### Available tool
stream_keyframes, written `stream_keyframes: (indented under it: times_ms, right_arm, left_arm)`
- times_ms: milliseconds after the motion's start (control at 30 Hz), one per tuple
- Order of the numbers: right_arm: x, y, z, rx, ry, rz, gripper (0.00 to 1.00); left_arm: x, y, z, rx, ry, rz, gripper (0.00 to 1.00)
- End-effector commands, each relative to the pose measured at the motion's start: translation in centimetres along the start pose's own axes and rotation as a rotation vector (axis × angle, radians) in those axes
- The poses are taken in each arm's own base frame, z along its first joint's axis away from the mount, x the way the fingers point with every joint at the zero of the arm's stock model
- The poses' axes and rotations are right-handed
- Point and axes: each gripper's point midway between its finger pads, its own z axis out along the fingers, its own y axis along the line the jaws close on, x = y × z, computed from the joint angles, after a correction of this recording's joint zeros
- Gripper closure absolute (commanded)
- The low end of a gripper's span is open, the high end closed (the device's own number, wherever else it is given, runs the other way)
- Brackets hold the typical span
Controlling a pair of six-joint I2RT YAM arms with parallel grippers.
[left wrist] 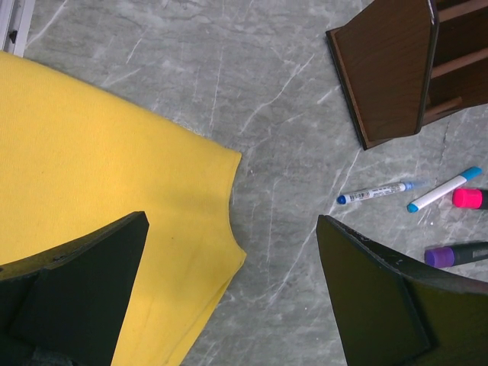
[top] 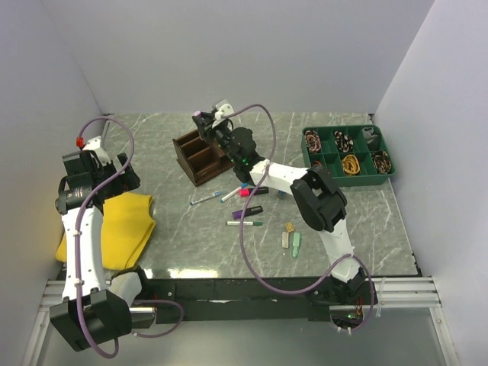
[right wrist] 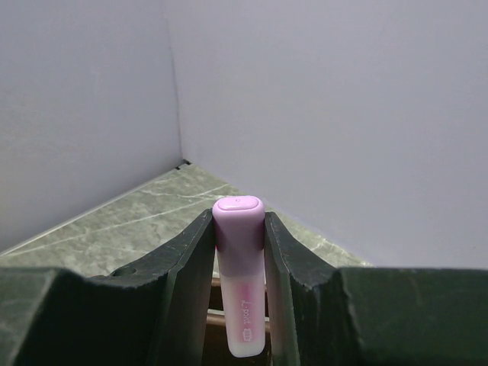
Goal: Sort the stationery into containers
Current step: Place the pen in the storage box.
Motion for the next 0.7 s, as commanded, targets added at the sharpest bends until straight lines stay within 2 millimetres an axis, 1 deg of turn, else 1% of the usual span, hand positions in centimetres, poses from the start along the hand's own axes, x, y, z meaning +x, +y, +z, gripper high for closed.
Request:
stream_keyframes:
  times_ms: [0, 33, 300, 367, 533, 567, 667]
  right_arm:
    - [-0.3, 0.4, 0.1, 0.047, -0.069, -0.014, 1.00]
    - [-0.2, 0.9, 0.1, 0.045, -0.068, -0.011, 1.00]
    - [1.7, 1.6, 0.1, 0.064, -0.025, -0.009, 1.00]
    - [2.4, 1.6, 0.0, 0.075, -0.009, -0.012, 1.00]
    - [3.7, 0.7, 0.0, 0.124, 0.017, -0.010, 1.00]
    - [4.3, 0.7, -0.1, 0.127, 0.028, -0.011, 1.00]
    - [4.8, 0.4, 0.0, 0.145, 0.037, -0.008, 1.00]
  left_arm:
    - [-1.1, -0.1, 0.0, 0.006, -0.039, 0.005, 0.01]
    - [-1.0, -0.1, 0.0, 0.006, -0.038, 0.006, 0.01]
    - [-1.2, -0.1, 0.3, 0.010, -0.045, 0.000, 0.01]
    - [-1.2, -0.2, 0.4, 0.011, -0.043, -0.004, 0.01]
    - [-1.2, -0.1, 0.6, 0.011, -0.043, -0.005, 0.01]
    - [-1.2, -0.1, 0.7, 0.013, -0.044, -0.006, 0.01]
    - [-1.1, -0.1, 0.8, 0.013, -0.043, -0.006, 0.01]
